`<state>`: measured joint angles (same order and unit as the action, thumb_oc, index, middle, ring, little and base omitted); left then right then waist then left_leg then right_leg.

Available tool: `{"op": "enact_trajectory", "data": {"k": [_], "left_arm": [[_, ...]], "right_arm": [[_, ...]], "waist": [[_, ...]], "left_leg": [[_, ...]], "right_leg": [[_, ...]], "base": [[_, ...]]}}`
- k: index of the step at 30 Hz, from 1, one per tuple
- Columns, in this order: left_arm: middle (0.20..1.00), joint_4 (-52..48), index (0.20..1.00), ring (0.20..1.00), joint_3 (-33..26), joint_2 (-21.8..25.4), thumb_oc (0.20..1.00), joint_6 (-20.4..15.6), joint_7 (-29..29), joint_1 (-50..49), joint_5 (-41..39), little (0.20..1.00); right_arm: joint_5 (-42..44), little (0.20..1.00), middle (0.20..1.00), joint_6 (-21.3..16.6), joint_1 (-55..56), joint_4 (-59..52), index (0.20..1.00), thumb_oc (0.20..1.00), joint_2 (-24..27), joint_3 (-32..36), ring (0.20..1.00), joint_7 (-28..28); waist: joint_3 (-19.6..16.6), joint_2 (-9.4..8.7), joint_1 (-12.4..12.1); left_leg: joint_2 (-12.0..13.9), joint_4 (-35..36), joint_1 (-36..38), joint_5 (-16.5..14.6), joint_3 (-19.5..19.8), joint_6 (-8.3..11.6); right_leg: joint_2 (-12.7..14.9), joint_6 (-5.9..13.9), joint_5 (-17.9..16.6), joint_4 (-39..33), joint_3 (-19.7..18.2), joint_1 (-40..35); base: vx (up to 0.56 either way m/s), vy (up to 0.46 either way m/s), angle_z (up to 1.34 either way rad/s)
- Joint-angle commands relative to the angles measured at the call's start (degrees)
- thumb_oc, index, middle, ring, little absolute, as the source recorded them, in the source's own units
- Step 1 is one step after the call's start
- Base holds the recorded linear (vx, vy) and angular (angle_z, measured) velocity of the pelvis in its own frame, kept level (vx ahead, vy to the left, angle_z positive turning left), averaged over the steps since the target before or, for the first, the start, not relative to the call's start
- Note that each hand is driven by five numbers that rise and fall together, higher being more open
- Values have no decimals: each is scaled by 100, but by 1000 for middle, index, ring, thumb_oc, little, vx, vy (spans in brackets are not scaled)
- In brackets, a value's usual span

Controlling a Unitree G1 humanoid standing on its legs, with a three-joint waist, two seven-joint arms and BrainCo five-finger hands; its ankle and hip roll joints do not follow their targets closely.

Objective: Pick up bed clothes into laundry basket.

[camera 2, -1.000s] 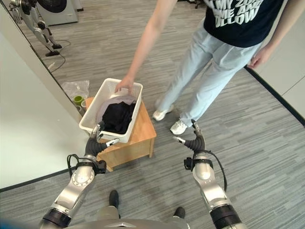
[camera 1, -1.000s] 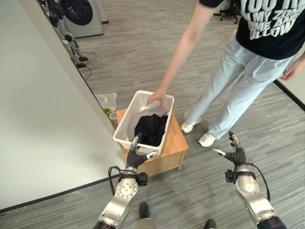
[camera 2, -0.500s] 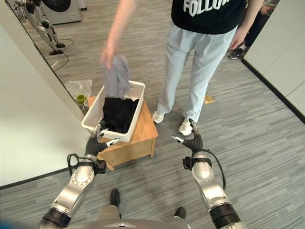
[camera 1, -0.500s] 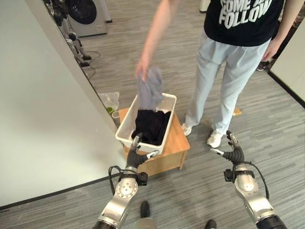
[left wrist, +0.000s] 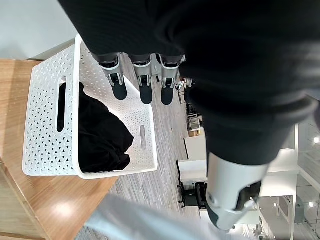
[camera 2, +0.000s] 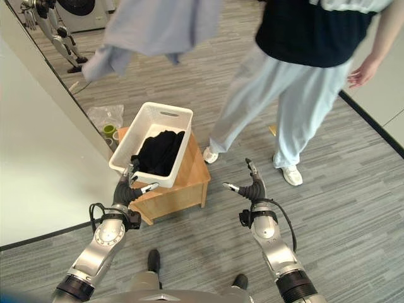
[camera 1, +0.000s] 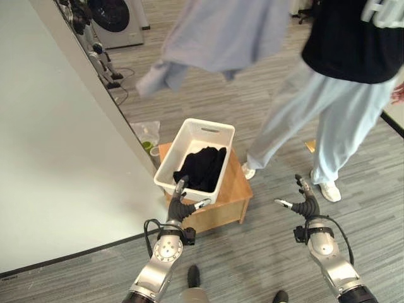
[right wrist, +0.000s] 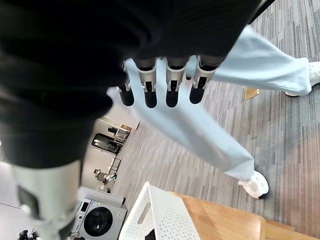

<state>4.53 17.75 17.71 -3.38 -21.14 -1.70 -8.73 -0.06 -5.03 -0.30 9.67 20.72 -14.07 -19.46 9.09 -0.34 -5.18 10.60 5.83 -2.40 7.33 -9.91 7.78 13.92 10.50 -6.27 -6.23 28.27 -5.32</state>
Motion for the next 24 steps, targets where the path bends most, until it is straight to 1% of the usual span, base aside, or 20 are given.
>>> {"op": "enact_trajectory", "data": {"k": [1, 11, 12, 13, 14, 15, 16, 17, 18, 19, 20, 21, 22, 23, 24], "left_arm": [[1000, -183, 1000, 1000, 239, -39, 1000, -389, -73, 751, -33, 1000], [1000, -205, 1000, 1000, 137, -18, 1000, -423, -75, 674, -118, 1000], [1000, -338, 1000, 1000, 148, 57, 1000, -411, -68, 713, -245, 1000], [1000, -340, 1000, 1000, 146, 58, 1000, -408, -68, 715, -246, 1000], [1000, -385, 1000, 1000, 187, 109, 1000, -410, -96, 761, -254, 1000], [1000, -385, 1000, 1000, 185, 110, 1000, -410, -96, 757, -254, 1000], [1000, -427, 1000, 1000, 159, 187, 1000, -467, -143, 787, -275, 1000], [1000, -406, 1000, 1000, 131, 195, 1000, -504, -190, 786, -305, 1000], [1000, -365, 1000, 1000, 132, 184, 1000, -524, -231, 826, -322, 1000], [1000, -451, 1000, 1000, 99, 211, 1000, -520, -336, 921, -363, 1000], [1000, -444, 1000, 1000, -69, 217, 1000, -521, -362, 807, -315, 1000], [1000, -520, 1000, 1000, -381, 237, 1000, -624, -425, 638, -392, 1000], [1000, -616, 1000, 1000, -398, 254, 1000, -646, -359, 473, -378, 1000], [1000, -782, 1000, 1000, -502, 236, 1000, -701, -317, 198, -392, 1000], [1000, -812, 1000, 1000, -526, 186, 1000, -714, -269, 46, -381, 1000]], "right_arm": [[-185, 1000, 1000, -263, -444, -434, 1000, 1000, 126, 186, 1000, -73], [-322, 1000, 1000, -263, -556, -489, 1000, 1000, 180, 55, 1000, -12], [-345, 1000, 1000, -249, -677, -525, 1000, 1000, 209, 56, 1000, -26], [-345, 1000, 1000, -250, -681, -523, 1000, 1000, 208, 56, 1000, -26], [-328, 1000, 1000, -249, -783, -535, 1000, 1000, 208, 52, 1000, -38], [-328, 1000, 1000, -250, -782, -534, 1000, 1000, 206, 48, 1000, -38], [-304, 1000, 1000, -258, -904, -533, 1000, 1000, 228, 64, 1000, -46], [-286, 1000, 1000, -267, -1003, -499, 1000, 1000, 239, 44, 1000, -56], [-252, 1000, 1000, -270, -1140, -446, 1000, 1000, 256, -22, 1000, -77], [-399, 1000, 1000, -88, -1361, -1069, 1000, 1000, -5, -385, 1000, -65], [-333, 1000, 1000, -200, -969, -960, 1000, 1000, 110, -461, 1000, 186], [-287, 1000, 1000, -286, -754, -1011, 1000, 1000, 217, -344, 1000, 238], [-174, 1000, 1000, -357, -497, -1114, 1000, 1000, 311, -265, 1000, 320], [-197, 1000, 1000, -425, -324, -1166, 1000, 1000, 482, -305, 1000, 477], [-242, 1000, 1000, -437, -302, -1145, 1000, 1000, 572, -291, 1000, 530]], "waist": [[156, 142, -204], [147, 174, -386], [312, 226, -493], [308, 222, -489], [402, 267, -397], [404, 258, -400], [474, 301, -230], [459, 319, -159], [458, 340, -116], [488, 269, 21], [512, 239, 45], [519, 270, -98], [553, 282, -187], [580, 289, -223], [610, 314, -238]], "left_leg": [[-267, -83, 265, -609, 233, -143], [-335, -83, 180, -560, 420, -141], [-302, -83, 77, -451, 671, -193], [-304, -83, 66, -448, 675, -192], [-268, -83, -27, -370, 802, -227], [-272, -83, -13, -387, 795, -221], [-208, -83, -88, -322, 910, -257], [-198, -83, -174, -284, 947, -290], [-233, -83, -243, -270, 1091, -335], [-440, -83, -330, -244, 1459, -415], [-421, -83, -384, -189, 1450, -353], [-304, -83, -416, -214, 1344, -228], [-259, -83, -561, 18, 1366, -152], [-183, -86, -604, 117, 1310, -51], [-108, -148, -700, 214, 1145, -20]], "right_leg": [[-164, -40, 584, 123, 49, -260], [-179, -68, 636, 123, 263, -380], [-316, -295, 1093, 978, 253, -105], [-303, -298, 1120, 1021, 253, -79], [-428, -368, 1332, 1566, -3, 244], [-415, -366, 1369, 1603, -12, 249], [-610, -252, 1591, 2033, -651, 618], [-831, -268, 1733, 2325, -1382, 963], [-1100, -327, 1877, 2421, -2292, 1112], [-1343, -577, 1975, 1778, -3509, 669], [-1339, -663, 1778, 1392, -3583, 536], [-998, -525, 1575, 1059, -3209, 411], [-1105, -599, 1473, 782, -3065, 274], [-1059, -611, 1463, 486, -2822, 31], [-1062, -623, 1430, 425, -2657, -32]], "base": [[-3, 2, 14], [-19, -13, 14], [-74, -43, 22], [-119, -70, 31], [-38, -32, 41], [-59, -46, 58], [-44, -32, 79], [-77, -59, 108], [-106, -165, 136], [-134, -245, 127], [-167, -346, 181], [-189, -367, 181], [-181, -403, 190], [-189, -316, 105], [-212, -236, 98]]}}
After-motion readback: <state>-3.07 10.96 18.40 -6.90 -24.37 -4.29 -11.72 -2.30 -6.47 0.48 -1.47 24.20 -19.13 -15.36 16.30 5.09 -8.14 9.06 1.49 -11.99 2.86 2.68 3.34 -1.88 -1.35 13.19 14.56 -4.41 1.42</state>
